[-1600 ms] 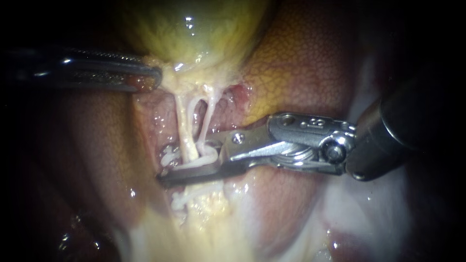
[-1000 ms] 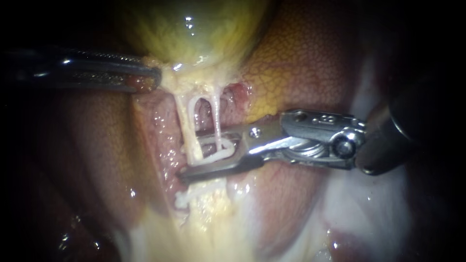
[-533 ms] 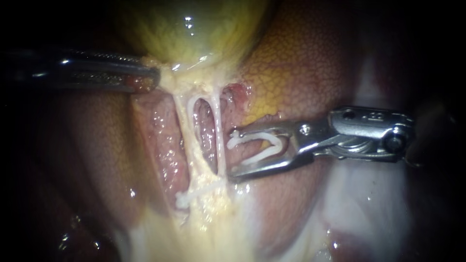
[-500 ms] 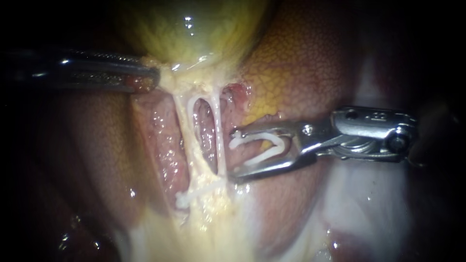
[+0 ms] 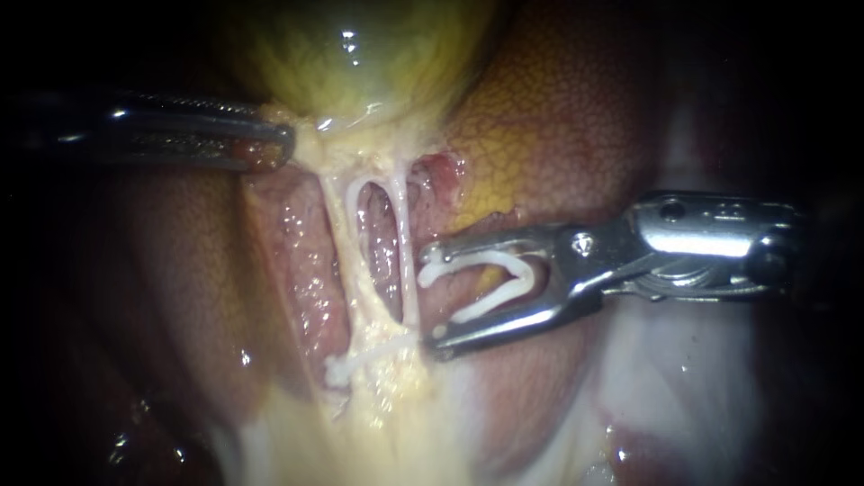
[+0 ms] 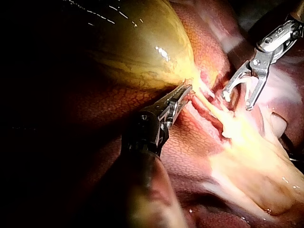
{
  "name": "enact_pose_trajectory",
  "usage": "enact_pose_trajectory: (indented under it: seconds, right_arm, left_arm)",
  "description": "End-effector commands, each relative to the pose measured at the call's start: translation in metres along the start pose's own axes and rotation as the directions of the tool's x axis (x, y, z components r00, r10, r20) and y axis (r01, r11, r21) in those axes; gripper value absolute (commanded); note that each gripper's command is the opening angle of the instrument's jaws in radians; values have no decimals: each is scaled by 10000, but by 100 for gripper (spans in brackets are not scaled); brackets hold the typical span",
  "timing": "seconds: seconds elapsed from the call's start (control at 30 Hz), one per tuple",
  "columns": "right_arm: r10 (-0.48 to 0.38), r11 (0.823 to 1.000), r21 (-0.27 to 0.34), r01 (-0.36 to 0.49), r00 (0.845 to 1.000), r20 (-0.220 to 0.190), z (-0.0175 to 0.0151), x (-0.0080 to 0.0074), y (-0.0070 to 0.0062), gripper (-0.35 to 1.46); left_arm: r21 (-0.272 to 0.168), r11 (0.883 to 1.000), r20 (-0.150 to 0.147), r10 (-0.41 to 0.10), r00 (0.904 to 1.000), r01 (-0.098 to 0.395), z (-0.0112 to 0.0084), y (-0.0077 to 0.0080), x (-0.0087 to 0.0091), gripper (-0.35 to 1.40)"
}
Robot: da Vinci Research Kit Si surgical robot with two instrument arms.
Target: Clipping second clip left tube
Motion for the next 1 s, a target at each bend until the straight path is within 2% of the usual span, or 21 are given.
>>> enact_pose_trajectory:
  seconds: [0.03, 0.23, 0.67, 0.87, 0.93, 1.0]
  right_arm:
    - [-13, 10000, 13, 13, 10000, 18, 3, -1, 1, 50]
    - [-96, 9999, 87, 96, 9999, 43, 15, -10, 8, 50]
    - [128, 9998, 163, -130, 9999, 105, 30, -39, 37, 50]
    - [98, 9995, 308, -102, 9999, 136, 42, -40, 44, 50]
    - [51, 9987, 499, -60, 9998, 173, 48, -38, 44, 50]
    - [-19, 9972, 742, 16, 10000, 39, 54, -36, 43, 50]
  left_arm:
    - [0, 10000, 0, 0, 10000, 0, 0, 0, 0, -35]
    - [1, 10000, 0, 0, 10000, 0, 0, 0, 0, -35]
    - [-1, 10000, 0, 1, 10000, -1, 0, 0, 0, -35]
    - [-3, 10000, 2, 7, 10000, -7, 1, 1, 1, -35]
    - [-5, 10000, 3, 10, 10000, -10, 1, 1, 2, -35]
    - [-7, 10000, 4, 12, 10000, -12, 1, 1, 2, -35]
